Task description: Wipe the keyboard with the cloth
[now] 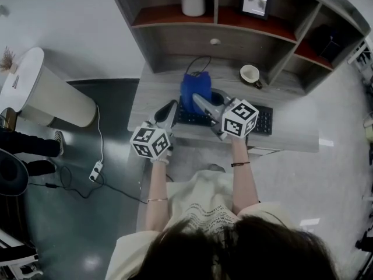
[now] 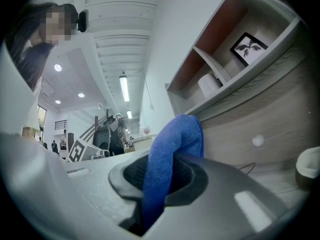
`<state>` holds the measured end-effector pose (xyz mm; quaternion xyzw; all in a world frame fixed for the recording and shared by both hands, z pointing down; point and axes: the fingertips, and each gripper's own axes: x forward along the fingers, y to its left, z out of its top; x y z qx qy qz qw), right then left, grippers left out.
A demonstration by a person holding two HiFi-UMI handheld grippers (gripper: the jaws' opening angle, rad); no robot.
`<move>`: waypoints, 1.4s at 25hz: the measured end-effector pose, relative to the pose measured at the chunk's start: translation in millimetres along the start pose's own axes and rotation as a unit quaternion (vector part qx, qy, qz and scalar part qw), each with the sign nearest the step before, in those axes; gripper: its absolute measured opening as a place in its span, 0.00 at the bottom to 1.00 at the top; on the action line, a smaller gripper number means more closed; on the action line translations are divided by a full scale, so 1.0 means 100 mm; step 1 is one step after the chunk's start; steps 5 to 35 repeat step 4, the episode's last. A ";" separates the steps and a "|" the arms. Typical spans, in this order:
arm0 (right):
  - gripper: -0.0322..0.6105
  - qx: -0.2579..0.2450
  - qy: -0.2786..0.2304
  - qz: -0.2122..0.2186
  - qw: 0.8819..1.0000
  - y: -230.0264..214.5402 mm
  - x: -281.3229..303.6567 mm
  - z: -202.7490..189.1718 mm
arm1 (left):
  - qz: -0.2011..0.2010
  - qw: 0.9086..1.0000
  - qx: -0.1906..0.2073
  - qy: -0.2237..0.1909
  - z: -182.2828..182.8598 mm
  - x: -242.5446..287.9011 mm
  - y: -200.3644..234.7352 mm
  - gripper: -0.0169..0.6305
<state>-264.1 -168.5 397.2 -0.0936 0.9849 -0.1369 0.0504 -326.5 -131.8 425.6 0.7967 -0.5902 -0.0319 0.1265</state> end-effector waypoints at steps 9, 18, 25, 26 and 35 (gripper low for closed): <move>0.13 0.008 -0.012 -0.003 1.000 0.00 -0.03 0.04 | -0.003 1.000 0.001 0.000 0.00 0.01 -0.02 0.01; 0.13 0.008 -0.012 -0.003 1.000 0.00 -0.03 0.04 | -0.003 1.000 0.001 0.000 0.00 0.01 -0.02 0.01; 0.13 0.008 -0.012 -0.003 1.000 0.00 -0.03 0.04 | -0.003 1.000 0.001 0.000 0.00 0.01 -0.02 0.01; 0.13 0.008 -0.012 -0.003 1.000 0.00 -0.03 0.04 | -0.003 1.000 0.001 0.000 0.00 0.01 -0.02 0.01; 0.13 0.008 -0.012 -0.003 1.000 0.00 -0.03 0.04 | -0.003 1.000 0.001 0.000 0.00 0.01 -0.02 0.01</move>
